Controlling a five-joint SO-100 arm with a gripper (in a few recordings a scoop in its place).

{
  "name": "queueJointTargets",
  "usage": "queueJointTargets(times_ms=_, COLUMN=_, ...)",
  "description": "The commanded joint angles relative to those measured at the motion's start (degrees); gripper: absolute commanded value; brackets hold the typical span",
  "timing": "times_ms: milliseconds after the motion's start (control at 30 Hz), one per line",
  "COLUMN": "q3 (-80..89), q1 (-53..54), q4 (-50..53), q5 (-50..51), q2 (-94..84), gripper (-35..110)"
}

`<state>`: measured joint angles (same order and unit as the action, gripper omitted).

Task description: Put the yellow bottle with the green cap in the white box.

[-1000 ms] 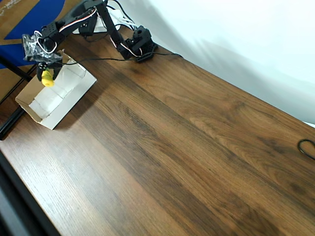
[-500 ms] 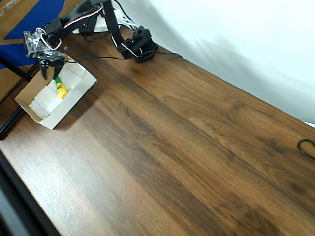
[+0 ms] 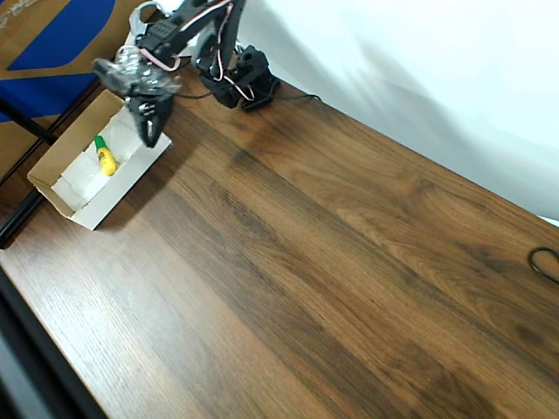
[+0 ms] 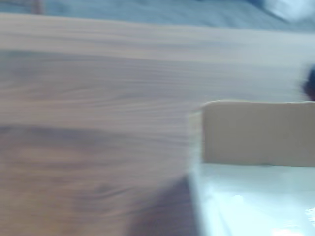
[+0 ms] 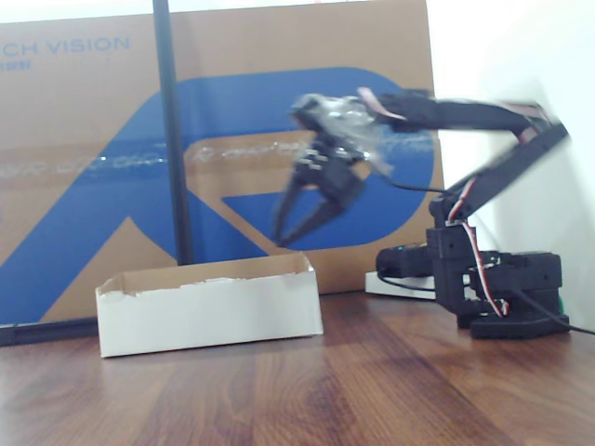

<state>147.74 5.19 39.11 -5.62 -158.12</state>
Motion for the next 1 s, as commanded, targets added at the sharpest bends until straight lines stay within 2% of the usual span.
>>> queueJointTargets(times_ms=0, q3=5.89, q1=-1.14, q4=1.49, q5=-2.02, q2=-12.83, gripper=0)
queueJointTargets(times_ms=167, q3=17.58, q1=-1.67, q4=5.1, q5=-2.99, q2=-28.92, gripper=0)
queueJointTargets(times_ms=367, q3=27.95, q1=-3.6, q4=13.97, q5=-3.25, q2=-46.49, gripper=0)
queueJointTargets(times_ms=567, q3=32.87, q1=-2.9, q4=14.15, q5=-2.55, q2=-46.67, gripper=0)
queueJointTargets(times_ms=767, q3=33.05, q1=-6.5, q4=23.55, q5=-0.88, q2=-46.58, gripper=0)
queueJointTargets(times_ms=967, q3=33.05, q1=-13.97, q4=33.66, q5=-7.03, q2=-46.32, gripper=0)
